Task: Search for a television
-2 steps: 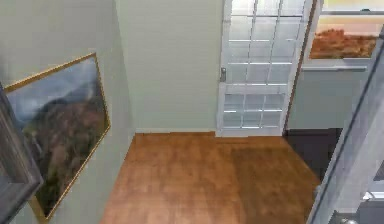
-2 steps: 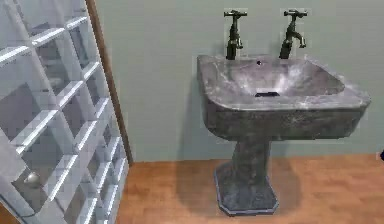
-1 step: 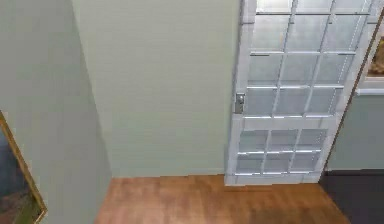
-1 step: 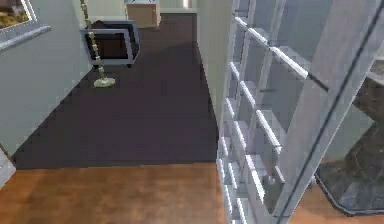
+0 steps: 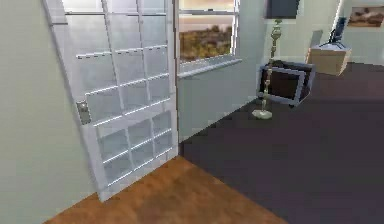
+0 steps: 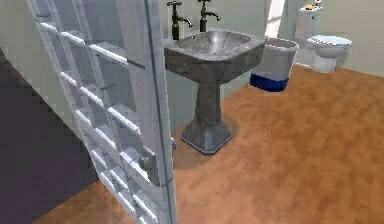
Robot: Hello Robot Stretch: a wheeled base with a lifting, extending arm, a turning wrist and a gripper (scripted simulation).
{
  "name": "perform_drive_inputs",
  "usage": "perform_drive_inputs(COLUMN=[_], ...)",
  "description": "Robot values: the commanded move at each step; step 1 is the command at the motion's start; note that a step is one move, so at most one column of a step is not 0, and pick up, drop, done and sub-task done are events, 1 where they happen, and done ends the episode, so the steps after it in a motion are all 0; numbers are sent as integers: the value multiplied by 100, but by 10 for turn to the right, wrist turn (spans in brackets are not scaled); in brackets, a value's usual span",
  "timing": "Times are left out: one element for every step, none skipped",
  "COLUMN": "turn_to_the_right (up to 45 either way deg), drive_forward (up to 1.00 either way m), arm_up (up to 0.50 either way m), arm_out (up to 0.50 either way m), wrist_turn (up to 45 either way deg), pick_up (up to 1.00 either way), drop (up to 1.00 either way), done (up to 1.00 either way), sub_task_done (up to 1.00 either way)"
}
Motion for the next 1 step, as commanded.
perform_drive_inputs(turn_to_the_right=[240], drive_forward=[0], arm_up=[0], arm_out=[0], wrist_turn=[0], pick_up=[0], drop=[0], done=[0], sub_task_done=[0])
